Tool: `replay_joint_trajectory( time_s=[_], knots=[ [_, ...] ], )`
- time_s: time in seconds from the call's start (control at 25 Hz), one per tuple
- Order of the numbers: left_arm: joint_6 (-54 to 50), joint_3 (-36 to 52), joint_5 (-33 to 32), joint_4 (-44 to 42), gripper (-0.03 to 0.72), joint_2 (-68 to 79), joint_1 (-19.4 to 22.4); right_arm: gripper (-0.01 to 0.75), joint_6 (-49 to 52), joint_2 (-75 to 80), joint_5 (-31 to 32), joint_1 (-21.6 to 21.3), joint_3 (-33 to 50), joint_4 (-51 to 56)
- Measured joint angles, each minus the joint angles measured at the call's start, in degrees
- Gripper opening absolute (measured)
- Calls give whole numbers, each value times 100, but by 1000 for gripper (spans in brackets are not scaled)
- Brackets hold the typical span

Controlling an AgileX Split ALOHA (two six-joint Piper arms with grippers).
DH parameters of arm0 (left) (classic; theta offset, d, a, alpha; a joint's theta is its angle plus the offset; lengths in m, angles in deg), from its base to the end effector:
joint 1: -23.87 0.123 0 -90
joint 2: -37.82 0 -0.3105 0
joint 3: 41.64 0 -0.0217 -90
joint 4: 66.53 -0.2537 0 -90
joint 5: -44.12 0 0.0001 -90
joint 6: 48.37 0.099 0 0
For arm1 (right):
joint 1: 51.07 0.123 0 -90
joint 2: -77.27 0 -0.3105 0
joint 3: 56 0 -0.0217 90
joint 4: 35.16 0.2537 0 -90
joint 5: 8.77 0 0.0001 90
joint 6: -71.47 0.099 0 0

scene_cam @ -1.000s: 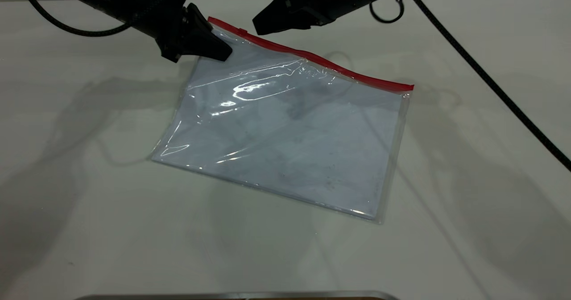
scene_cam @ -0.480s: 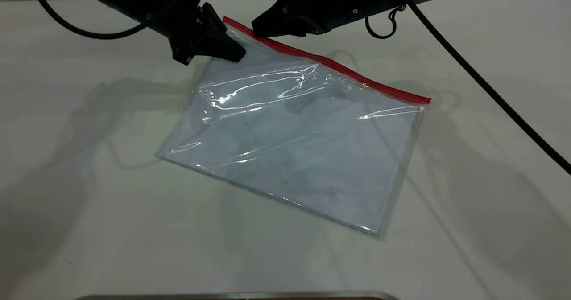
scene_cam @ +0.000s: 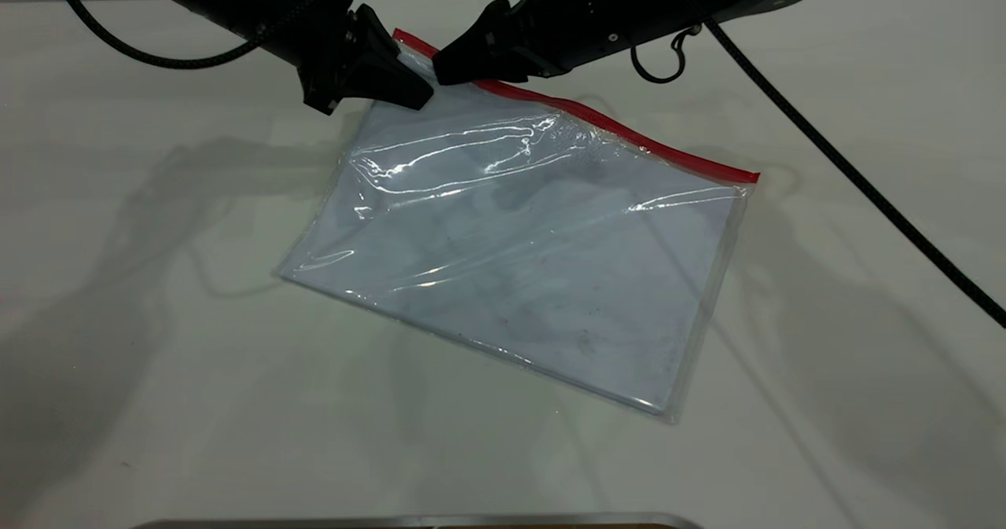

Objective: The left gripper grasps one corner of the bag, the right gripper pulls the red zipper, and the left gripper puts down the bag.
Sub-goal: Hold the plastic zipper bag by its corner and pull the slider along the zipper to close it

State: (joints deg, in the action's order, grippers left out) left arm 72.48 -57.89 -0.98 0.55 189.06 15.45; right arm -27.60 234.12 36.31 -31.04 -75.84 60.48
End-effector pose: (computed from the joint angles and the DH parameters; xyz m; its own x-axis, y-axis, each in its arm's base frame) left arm 0.4822 -0.1367 0.0397 -0.1025 0.6902 -0.7163 0.9733 0.2183 0.0710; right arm 0.4712 0.2461 0.0279 -0.6067 -0.2358 -0.7592 -0.7516 0.4811 0.4512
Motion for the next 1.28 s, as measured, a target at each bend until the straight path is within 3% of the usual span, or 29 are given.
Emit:
replay_joint_trajectory(
  time_s=[0.12,0.48,0.84,1.28],
  knots=[
    [0,0,0,0,61,0,0,327,-47,2,0,0,0,73],
    [14,0,18,69,64,0,0,44,-231,2,43,0,0,77],
    [-1,6,-36,107,64,-72,60,37,-272,2,76,0,-22,127],
    [-61,17,-810,472,64,-228,483,37,-374,-27,132,-11,-69,282]
  ],
)
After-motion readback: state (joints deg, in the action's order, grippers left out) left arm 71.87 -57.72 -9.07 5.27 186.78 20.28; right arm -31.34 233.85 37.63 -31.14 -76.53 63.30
